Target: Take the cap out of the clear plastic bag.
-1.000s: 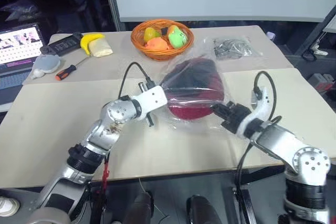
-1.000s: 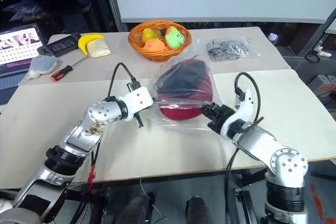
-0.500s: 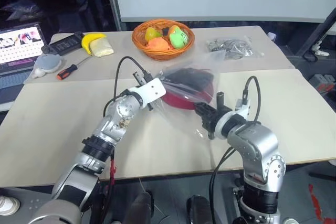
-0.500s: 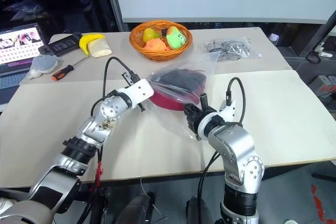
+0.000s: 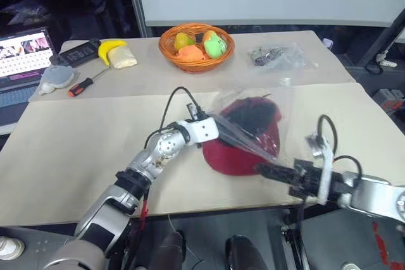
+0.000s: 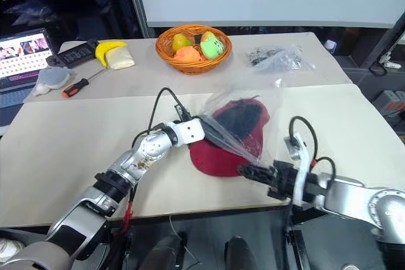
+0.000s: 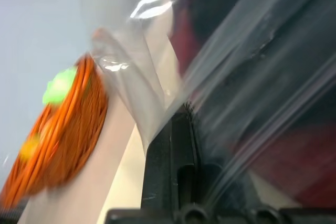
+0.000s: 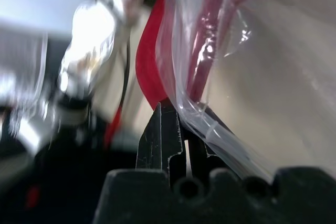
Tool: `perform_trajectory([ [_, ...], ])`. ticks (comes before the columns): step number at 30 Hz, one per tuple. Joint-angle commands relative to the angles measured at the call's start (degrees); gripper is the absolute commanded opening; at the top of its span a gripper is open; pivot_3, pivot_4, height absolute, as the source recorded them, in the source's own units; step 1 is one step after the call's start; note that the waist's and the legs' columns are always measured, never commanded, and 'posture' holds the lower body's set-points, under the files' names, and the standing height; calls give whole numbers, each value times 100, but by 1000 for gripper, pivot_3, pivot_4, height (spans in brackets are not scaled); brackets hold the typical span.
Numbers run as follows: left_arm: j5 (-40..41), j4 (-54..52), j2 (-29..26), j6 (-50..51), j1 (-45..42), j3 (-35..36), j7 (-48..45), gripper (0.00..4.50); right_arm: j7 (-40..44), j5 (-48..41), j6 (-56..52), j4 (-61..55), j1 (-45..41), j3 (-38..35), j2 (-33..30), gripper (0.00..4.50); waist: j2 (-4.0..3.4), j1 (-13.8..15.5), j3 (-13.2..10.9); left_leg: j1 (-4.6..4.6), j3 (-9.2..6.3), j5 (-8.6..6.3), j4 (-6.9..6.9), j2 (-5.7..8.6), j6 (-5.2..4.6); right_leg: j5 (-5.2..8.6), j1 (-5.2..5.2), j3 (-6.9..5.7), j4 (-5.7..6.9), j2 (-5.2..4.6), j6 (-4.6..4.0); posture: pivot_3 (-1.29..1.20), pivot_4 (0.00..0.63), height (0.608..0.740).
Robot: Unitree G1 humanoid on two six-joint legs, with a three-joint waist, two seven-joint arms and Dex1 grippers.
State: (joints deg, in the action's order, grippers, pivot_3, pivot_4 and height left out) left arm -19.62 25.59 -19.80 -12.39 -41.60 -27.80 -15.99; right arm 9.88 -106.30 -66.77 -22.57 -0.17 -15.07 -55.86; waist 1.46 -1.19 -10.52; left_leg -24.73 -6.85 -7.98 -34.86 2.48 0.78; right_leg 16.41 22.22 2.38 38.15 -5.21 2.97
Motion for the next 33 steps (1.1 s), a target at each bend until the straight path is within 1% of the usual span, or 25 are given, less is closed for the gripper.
perform_trajectory([
  [1, 31, 526, -555, 630, 54, 842, 270, 0, 2284, 1387, -854, -972, 840, 22, -947, 20, -5, 11, 2, -1, 2, 0, -2, 7, 0, 0, 0, 1, 0, -6, 4, 0, 150, 740],
  [5, 116, 437, -613, 710, 112, 771, 264, 0, 4253, 3143, 131, -1382, 1701, 220, -1839, 20, -2, 31, 1, -2, 3, -2, -9, 13, -3, 4, -2, -2, -5, -10, 21, 0, 150, 740],
  [6, 131, 421, -625, 722, 118, 755, 273, 0, 4670, 3608, 463, -1470, 1936, 267, -2023, 20, -3, 42, 1, -3, 3, -2, -13, 12, -2, 22, -2, -2, -6, -9, 55, 0, 150, 740],
  [8, 174, 387, -643, 751, 123, 731, 284, 0, 5325, 4321, 1057, -1465, 2309, 293, -2250, 20, -1, 45, 0, -3, 3, -2, -19, 17, -2, 25, -5, -1, -5, -14, 70, 0, 150, 740],
  [9, 188, 370, -650, 768, 129, 729, 288, 0, 5526, 4571, 1289, -1357, 2368, 280, -2284, 20, -1, 49, 0, -4, 3, -3, -23, 13, -1, 23, -6, -1, -9, -12, 73, 0, 150, 740],
  [12, 211, 316, -669, 811, 168, 734, 279, 0, 5895, 4914, 1716, -997, 2292, 157, -2236, 20, 1, 46, 0, -3, 5, -3, -32, 17, -1, 20, -11, 1, -11, -17, 80, 0, 150, 740],
  [14, 228, 268, -685, 840, 206, 738, 262, 0, 6258, 5035, 1936, -904, 2305, -74, -2191, 20, 1, 54, 0, -3, 6, -2, -34, 20, -1, 19, -12, 2, -10, -21, 82, 0, 150, 740],
  [17, 283, 186, -756, 946, 285, 798, 242, 0, 6681, 4717, 2019, -838, 2021, -687, -2033, 20, 2, 47, -1, -4, 6, -2, -33, 20, -1, 18, -12, 2, -10, -20, 82, 0, 150, 740],
  [19, 372, 157, -852, 1033, 331, 888, 218, 0, 6890, 4688, 2080, -989, 1896, -978, -2002, 20, 2, 47, -1, -4, 6, -3, -33, 21, -1, 18, -11, 3, -10, -21, 81, 0, 150, 740],
  [21, 468, 149, -1060, 1141, 359, 1051, 206, 0, 6881, 3879, 1851, -1186, 1463, -1307, -1982, 20, 2, 42, -1, -4, 6, -2, -33, 21, -1, 18, -11, 3, -9, -21, 81, 0, 150, 740],
  [23, 513, 167, -1251, 1162, 357, 1185, 235, 0, 6697, 3038, 1659, -1262, 1013, -1463, -2007, 20, 2, 29, -1, -3, 6, -2, -33, 19, -1, 17, -10, 4, -7, -20, 81, 0, 150, 740],
  [25, 544, 193, -1474, 1146, 323, 1316, 249, 0, 6362, 2358, 1607, -1297, 586, -1393, -2046, 20, 10, 50, -5, -3, 6, -2, -33, 18, -1, 16, -13, 2, -8, -20, 79, 0, 150, 740],
  [28, 579, 73, -1691, 1185, 313, 1411, 228, 0, 5872, 1697, 1553, -1171, 78, -1145, -1976, 20, 13, 74, -7, -2, 5, -2, -34, 22, -1, 12, -18, 1, -11, -25, 75, 0, 150, 740],
  [30, 538, -148, -1789, 1215, 394, 1400, 202, 0, 4756, 1213, 1667, -555, -718, -569, -1688, 20, 18, 66, -7, -4, 5, -3, -33, 23, -1, -1, -16, 2, -11, -35, 52, 0, 150, 740],
  [31, 455, -300, -1872, 1196, 468, 1360, 172, 0, 4264, 1264, 1858, -249, -1160, -398, -1365, 20, 27, 40, -8, -4, 5, -2, -34, 25, -1, -7, -16, 2, -12, -34, 42, 0, 150, 740],
  [33, 363, -494, -1958, 1208, 572, 1339, 122, 0, 3571, 1210, 1971, 205, -1758, -184, -956, 20, 37, 5, -10, -1, 7, -2, -33, 25, -1, -14, -15, 4, -14, -31, 36, 0, 150, 740],
])
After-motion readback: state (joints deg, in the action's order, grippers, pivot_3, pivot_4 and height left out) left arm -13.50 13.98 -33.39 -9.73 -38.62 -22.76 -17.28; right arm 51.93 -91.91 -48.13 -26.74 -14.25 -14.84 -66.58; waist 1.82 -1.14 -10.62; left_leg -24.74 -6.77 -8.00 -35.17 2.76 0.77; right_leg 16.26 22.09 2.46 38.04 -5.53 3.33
